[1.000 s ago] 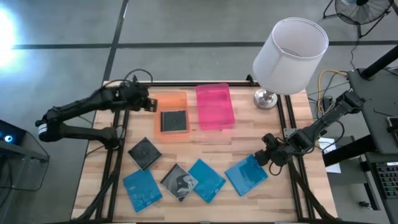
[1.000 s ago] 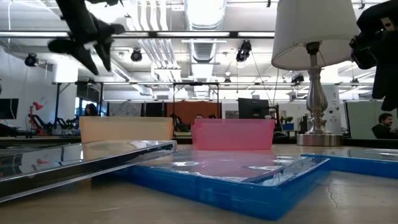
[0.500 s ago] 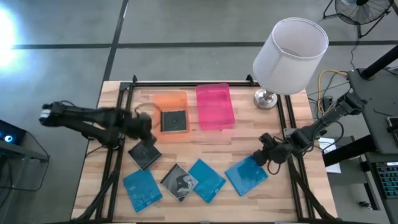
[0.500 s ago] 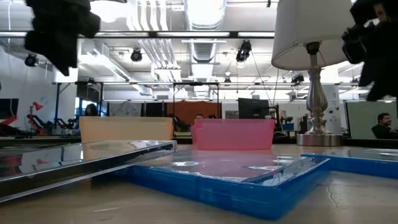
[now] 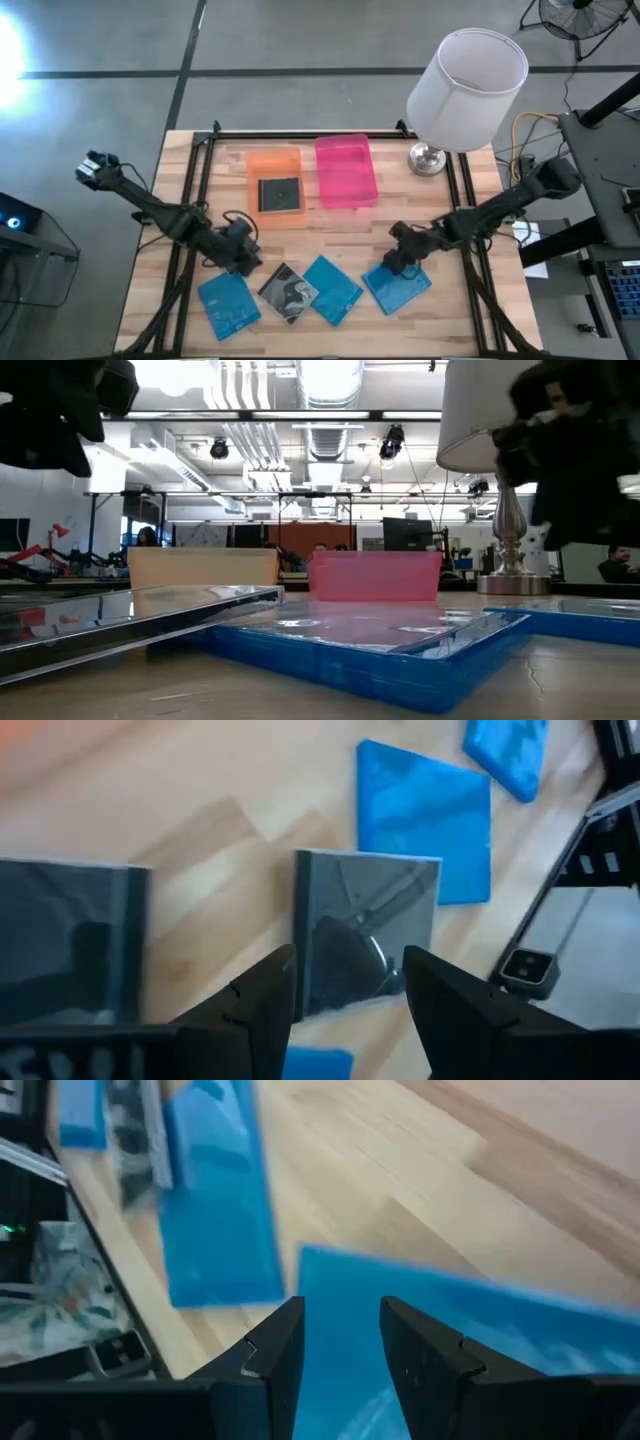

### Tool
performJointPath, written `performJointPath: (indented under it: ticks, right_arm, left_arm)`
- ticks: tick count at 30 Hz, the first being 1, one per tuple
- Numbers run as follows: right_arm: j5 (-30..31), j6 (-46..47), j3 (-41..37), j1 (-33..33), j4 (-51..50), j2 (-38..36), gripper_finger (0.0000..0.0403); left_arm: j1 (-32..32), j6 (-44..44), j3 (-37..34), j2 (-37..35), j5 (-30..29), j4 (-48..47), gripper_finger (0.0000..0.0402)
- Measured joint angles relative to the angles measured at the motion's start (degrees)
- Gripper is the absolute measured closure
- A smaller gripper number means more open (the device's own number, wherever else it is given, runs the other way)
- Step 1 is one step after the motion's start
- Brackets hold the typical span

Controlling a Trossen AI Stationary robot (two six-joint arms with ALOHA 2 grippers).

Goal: Pick & place jewel cases by type
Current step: Put the bottom black CD case into the orange bin

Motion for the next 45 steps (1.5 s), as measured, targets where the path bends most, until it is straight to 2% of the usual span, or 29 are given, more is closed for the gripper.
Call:
performJointPath:
  ticks: [6, 8, 12, 17, 22, 26, 29, 34, 39, 45]
  right_arm:
    - [-7.8, -10.8, 8.4, -5.5, 1.9, 10.0, 0.0275]
    - [-10.7, -15.0, 12.0, -7.6, 1.9, 13.8, 0.0275]
    - [-13.9, -20.9, 19.1, -11.5, 1.0, 21.2, 0.0275]
    - [-21.5, -27.8, 28.3, -15.2, 0.2, 30.5, 0.0275]
    - [-23.3, -36.6, 38.3, -17.3, -9.3, 38.1, 0.0275]
    - [-23.8, -46.5, 45.7, -18.1, -17.8, 41.5, 0.027]
    - [-25.5, -52.1, 50.2, -18.5, -20.3, 42.9, 0.0255]
    - [-30.7, -54.0, 56.2, -19.3, -21.5, 46.0, 0.0212]
    - [-36.8, -54.0, 60.4, -19.3, -21.9, 52.1, 0.0172]
    - [-37.6, -54.0, 65.2, -19.1, -22.0, 56.9, 0.0149]
  left_arm:
    - [-6.1, -1.1, -0.5, 8.0, 4.2, 9.6, 0.0234]
    - [-8.7, -2.2, 0.2, 11.0, 4.9, 9.9, 0.0235]
    - [-13.3, -4.8, 3.4, 16.1, 4.7, 10.0, 0.0235]
    - [-16.4, -7.1, 6.4, 22.0, 3.1, 12.5, 0.0235]
    - [-16.9, -10.0, 6.5, 27.5, 0.6, 22.5, 0.0235]
    - [-16.9, -16.4, 6.5, 31.8, -1.0, 23.6, 0.0235]
    - [-16.9, -24.0, 6.6, 34.6, -2.5, 23.7, 0.0235]
    - [-17.1, -29.8, 8.7, 37.8, -11.2, 24.2, 0.0235]
    - [-17.0, -32.3, 10.7, 40.1, -11.9, 24.3, 0.0235]
    - [-17.1, -34.1, 14.2, 41.2, -12.3, 24.0, 0.0235]
